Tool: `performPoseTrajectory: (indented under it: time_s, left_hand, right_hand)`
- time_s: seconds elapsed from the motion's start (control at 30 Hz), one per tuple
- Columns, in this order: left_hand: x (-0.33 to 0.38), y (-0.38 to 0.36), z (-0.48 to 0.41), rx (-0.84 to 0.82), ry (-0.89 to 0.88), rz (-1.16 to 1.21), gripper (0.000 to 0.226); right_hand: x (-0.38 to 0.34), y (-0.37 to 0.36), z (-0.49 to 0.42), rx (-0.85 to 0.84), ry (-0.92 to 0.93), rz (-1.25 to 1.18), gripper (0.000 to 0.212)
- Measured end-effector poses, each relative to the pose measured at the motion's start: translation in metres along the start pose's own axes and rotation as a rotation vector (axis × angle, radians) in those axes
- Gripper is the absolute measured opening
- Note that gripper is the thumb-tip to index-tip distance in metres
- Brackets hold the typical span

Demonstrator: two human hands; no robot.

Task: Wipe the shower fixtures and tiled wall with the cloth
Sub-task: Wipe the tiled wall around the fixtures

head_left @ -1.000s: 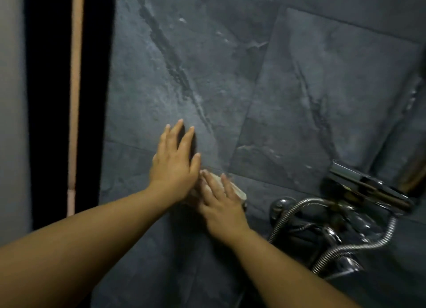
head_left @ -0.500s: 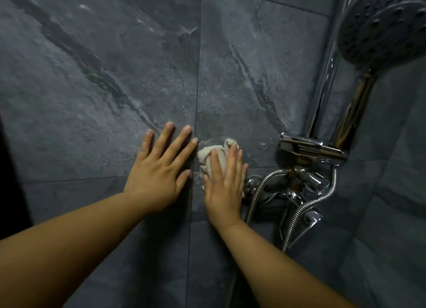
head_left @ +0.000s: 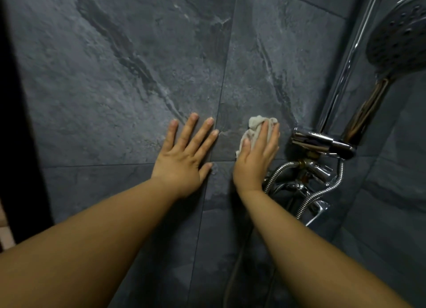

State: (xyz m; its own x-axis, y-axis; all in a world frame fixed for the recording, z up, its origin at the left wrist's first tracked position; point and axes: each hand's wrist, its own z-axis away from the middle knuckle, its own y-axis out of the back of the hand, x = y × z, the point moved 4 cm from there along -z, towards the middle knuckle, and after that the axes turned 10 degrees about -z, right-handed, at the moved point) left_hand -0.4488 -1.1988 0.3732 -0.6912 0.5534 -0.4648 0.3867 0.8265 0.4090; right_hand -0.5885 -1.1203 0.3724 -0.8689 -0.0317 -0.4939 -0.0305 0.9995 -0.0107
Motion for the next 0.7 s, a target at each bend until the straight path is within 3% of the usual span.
performPoseTrajectory:
  time_s: [0.13,0.23,0.47,0.6,0.7]
  left_hand:
    - [0.000,-0.002,0.004,0.001,0.002,0.017,0.069]
    - [0.003,-0.005,0.002,0.120,0.025,0.121,0.070]
    - [0.001,-0.002,-0.001,0.105,0.008,0.081,0.070]
    - [0.003,-0.003,0.001,0.101,0.012,0.092,0.070]
    - [0.006,-0.003,0.002,0.104,0.012,0.127,0.071]
  right_hand:
    - [-0.011,0.002,-0.042,0.122,-0.085,-0.045,0.052]
    - [-0.009,0.006,-0.043,0.189,0.007,-0.041,0.051]
    - [0.002,0.008,-0.018,0.024,-0.026,0.006,0.056]
    - [-0.005,0.012,-0.067,0.070,-0.053,-0.041,0.055]
    - [0.000,0.012,-0.055,0.100,-0.043,-0.030,0.054]
